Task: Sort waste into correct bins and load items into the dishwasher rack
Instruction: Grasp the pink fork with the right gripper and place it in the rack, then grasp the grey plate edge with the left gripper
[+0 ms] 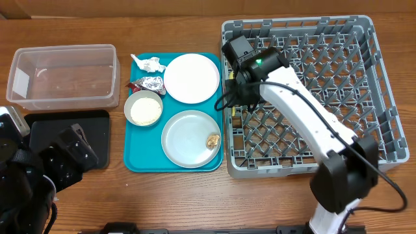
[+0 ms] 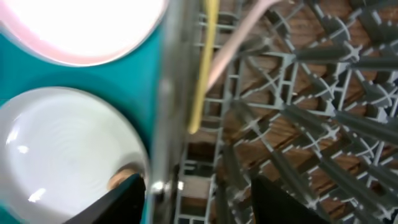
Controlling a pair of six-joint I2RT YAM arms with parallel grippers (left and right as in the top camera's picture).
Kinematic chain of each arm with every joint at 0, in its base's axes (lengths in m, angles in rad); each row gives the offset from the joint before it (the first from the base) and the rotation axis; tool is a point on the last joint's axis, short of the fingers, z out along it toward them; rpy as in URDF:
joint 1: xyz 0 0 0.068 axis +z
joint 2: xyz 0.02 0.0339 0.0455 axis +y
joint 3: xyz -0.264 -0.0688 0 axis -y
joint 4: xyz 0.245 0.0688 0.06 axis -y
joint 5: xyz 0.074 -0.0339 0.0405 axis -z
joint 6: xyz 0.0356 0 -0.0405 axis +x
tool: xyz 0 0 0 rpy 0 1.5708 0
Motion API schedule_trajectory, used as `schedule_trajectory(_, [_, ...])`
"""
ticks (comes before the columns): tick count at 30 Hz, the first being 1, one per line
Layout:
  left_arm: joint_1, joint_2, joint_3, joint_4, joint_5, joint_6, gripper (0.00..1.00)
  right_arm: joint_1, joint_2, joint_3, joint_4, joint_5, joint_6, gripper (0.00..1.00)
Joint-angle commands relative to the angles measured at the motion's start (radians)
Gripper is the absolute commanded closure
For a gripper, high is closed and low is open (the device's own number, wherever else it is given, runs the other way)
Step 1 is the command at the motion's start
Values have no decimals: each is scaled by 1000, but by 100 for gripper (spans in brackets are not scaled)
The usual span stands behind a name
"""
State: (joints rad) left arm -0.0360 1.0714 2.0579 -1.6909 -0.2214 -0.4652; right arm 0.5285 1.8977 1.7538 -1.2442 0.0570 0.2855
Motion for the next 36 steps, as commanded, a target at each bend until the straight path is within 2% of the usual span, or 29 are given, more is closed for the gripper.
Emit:
schedule_trajectory(1, [10, 2, 6, 2, -15, -7, 0, 35, -112, 47, -4, -8, 7, 37])
schedule_trajectory(6, [10, 2, 6, 2, -15, -7, 0, 41, -162, 47, 62, -114, 36, 28])
schedule_trajectory(10, [10, 2, 6, 2, -14, -7, 0, 41, -162, 47, 110, -212, 36, 28])
schedule_trajectory(16, [10, 2, 6, 71, 69, -118, 0, 39, -184, 47, 61, -195, 36, 30])
schedule_trajectory(20, [10, 2, 6, 90, 81, -116, 0, 39, -250, 47, 58, -159, 37, 27])
schedule_trajectory(24, [10, 13, -18, 76, 115, -113, 0, 39, -359, 47, 68, -55, 96, 21])
schedule_trajectory(29, [10, 50, -176, 20, 171, -112, 0, 39, -483, 47, 68, 33, 142, 10])
schedule_trajectory(34, [10, 127, -451, 33, 207, -202, 0, 39, -568, 47, 46, 36, 142, 7])
schedule_trajectory(36, [8, 176, -543, 67, 276, -167, 0, 39, -584, 47, 31, 37, 142, 7])
